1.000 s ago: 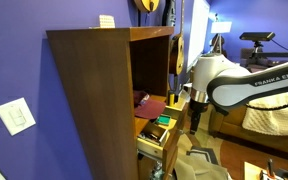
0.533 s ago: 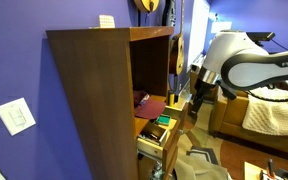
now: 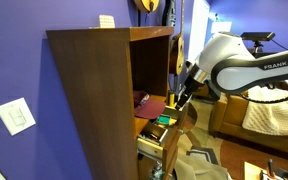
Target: Open the drawer and put the cap into it
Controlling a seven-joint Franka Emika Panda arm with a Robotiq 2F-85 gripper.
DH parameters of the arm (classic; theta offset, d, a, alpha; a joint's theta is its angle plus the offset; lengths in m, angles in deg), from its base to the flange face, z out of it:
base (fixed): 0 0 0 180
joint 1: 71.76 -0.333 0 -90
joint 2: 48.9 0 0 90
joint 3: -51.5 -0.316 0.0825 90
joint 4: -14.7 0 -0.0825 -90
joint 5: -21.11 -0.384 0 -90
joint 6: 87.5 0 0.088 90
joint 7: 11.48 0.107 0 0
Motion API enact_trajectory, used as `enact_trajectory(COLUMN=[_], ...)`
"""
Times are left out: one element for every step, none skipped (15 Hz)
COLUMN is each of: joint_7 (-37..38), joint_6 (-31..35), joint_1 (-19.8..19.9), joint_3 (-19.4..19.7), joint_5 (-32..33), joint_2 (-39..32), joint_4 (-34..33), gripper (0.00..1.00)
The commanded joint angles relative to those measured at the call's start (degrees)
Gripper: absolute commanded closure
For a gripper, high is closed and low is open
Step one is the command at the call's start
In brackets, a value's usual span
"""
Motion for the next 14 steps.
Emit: enact_trajectory(joint_7=[0.25,0.02,-0.28,-0.72,-0.88,-0.98,-0.78,-1.05,-0.67,-0.87,-1.30,-1.49,-1.54,-1.88], joint_6=[4.27,5.37,6.07,5.96,4.98,3.27,2.26,0.99,-0.33,-1.67,-3.14,-4.68,-6.30,-7.33], joint_1=[-1.94,-2.29,-2.66,-3.15,-3.39,-3.43,-3.42,-3.53,-3.22,-3.23,-3.24,-3.18,-3.04,-3.04], joint_3=[0.63,0.65,0.69,0.82,0.78,0.62,0.49,0.49,0.22,0.26,0.37,0.40,0.36,0.42], joint_5=[-2.84,-3.55,-4.25,-5.17,-5.72,-5.81,-5.92,-6.01,-5.47,-5.50,-5.55,-5.54,-5.37,-5.44], joint_2=[-4.32,-5.10,-5.79,-6.35,-6.69,-6.91,-7.03,-6.94,-6.84,-6.66,-6.43,-6.37,-6.34,-6.26], joint_4=[-0.64,-0.58,-0.56,-0.62,-0.77,-0.89,-0.94,-0.96,-0.99,-0.98,-1.01,-1.13,-1.31,-1.61], gripper=[0.00,0.00,0.00,0.00,0.00,0.00,0.00,0.00,0.00,0.00,0.00,0.00,0.00,0.00])
